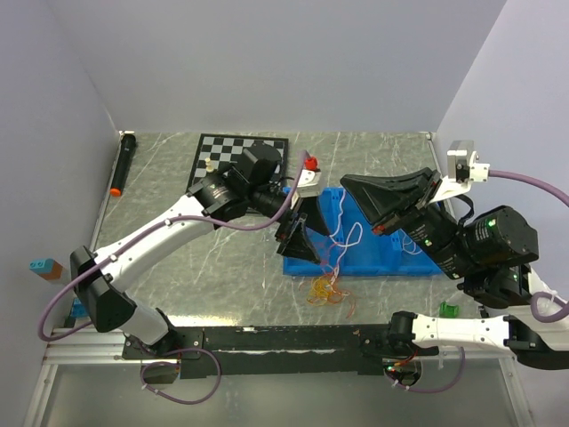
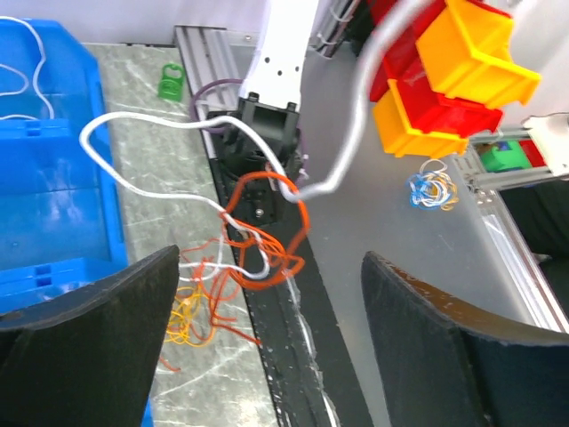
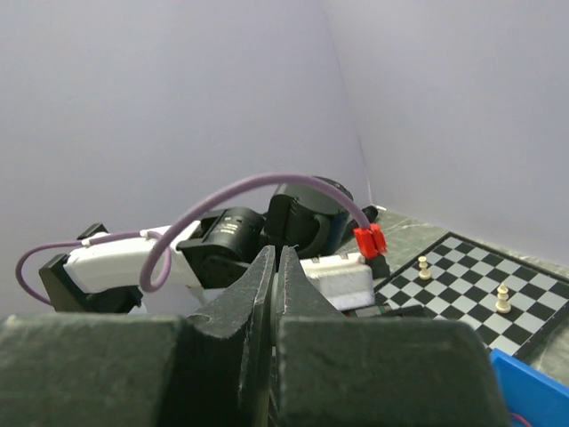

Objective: Untangle the cables

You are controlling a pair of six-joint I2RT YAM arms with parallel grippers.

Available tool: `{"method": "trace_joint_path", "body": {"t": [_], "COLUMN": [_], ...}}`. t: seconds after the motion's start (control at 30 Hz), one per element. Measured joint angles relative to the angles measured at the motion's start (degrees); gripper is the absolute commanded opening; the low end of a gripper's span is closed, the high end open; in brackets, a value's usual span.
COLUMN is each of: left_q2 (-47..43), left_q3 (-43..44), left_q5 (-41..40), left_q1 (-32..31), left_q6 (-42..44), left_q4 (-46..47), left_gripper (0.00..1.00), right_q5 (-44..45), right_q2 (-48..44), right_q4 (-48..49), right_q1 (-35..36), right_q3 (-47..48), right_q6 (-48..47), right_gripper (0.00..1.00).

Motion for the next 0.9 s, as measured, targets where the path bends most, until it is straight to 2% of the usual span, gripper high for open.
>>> {"method": "trace_joint_path", "body": {"t": [0.27,0.4,0.5,0.63,0.67,0.77,0.8,0.9], "left_q2": [2.5,3.8,3.8,3.8,3.8,3.8,3.8,3.7], "left_q3": [-0.2,-0.3,-0.4,-0.7,-0.8,-1.1,-1.1,-1.7], "left_q5": [-2.8,-2.7,-2.9,-3.1,-3.3,-4.4,-4.9,-4.8], "left_q1": [-0.9,-0.9,-0.9,-0.9,-0.9,-0.9,-0.9,-0.4], "left_q6": [-4.5,-6.4,-6.4,-6.3,-6.3,-5.0,-4.2,-2.4], "left_q4": [4.6,5.8,5.7,5.9,5.8,5.3,4.9,3.7], "left_gripper": [0.57,0.31,0.26,0.03,0.01,0.02,0.06,0.47], "right_q5": [0.5,1.0,1.4,1.9,2.0,2.3,2.4,2.8], "right_q2": [0.9,0.8,0.6,0.2,0.1,0.0,-0.1,-0.7], "right_q4": [0.9,1.2,1.2,1.2,1.2,1.2,1.2,1.1], "right_q1": [0.0,0.0,0.0,0.0,0.0,0.0,0.0,0.0], "right_q3": [0.6,0.6,0.6,0.6,0.6,0.6,0.6,0.6], "right_q6": [-1.1,-1.4,-1.6,-2.0,-2.1,-2.4,-2.5,-2.6], "right_gripper": [0.0,0.0,0.0,0.0,0.0,0.0,0.0,0.0]}}
